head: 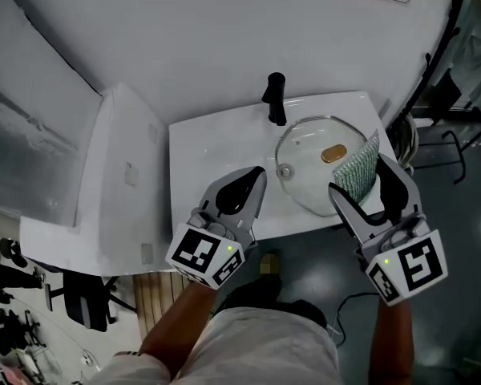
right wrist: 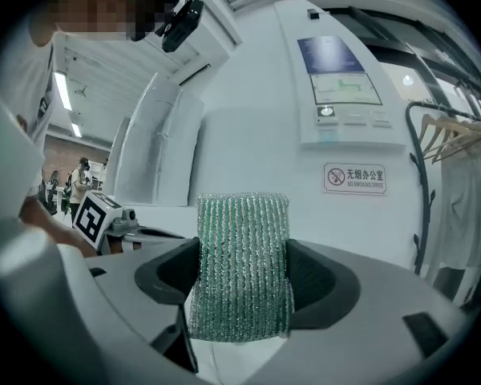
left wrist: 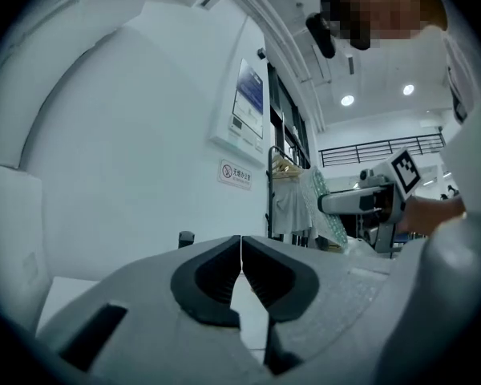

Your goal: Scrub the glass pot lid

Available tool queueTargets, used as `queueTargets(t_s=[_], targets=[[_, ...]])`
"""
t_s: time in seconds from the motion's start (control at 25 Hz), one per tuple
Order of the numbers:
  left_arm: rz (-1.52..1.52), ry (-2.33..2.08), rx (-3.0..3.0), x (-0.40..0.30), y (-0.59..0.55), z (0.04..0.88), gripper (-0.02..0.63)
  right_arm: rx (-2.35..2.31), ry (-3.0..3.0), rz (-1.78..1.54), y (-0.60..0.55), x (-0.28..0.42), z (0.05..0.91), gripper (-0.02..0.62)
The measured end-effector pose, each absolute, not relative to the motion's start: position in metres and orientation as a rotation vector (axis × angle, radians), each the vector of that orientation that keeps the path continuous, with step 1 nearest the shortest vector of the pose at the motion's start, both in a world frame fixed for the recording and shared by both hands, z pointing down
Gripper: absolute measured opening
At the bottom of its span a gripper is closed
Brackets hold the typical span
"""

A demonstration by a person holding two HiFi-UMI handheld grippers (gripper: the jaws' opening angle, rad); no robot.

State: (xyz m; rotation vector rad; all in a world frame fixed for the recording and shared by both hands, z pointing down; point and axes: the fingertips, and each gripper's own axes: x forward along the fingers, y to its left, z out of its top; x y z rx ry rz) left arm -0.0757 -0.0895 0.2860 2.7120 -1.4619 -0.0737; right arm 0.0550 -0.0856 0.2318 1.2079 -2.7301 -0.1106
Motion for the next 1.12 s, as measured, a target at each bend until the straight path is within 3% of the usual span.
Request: queueTargets(t_s=[0.44,0.88,1.0,1.12], targets=[[0.057,-1.41,2.542,-0.085,-0.164,0.343,0.017,1.03,-2.51,-0.039,-0.174,0.043,0.278,0.333],[0.15,-1.347,2.307,-0.083,-0.191,0.404,0.021,0.498,-2.262,-0.175,-0.22,0.021,0.333,0.333],[0.161,-1.318,2.269,-0.082,-0.194,0.416,0.097,0.383,-2.216,-0.199,-0.233,0.015,0.346,0.333],[0.175,-1.285,2.241,-0.078,-0.199,0.427,0.131,0.269,-2.16,-0.213,-0.245,0.011,0.362,0.333]])
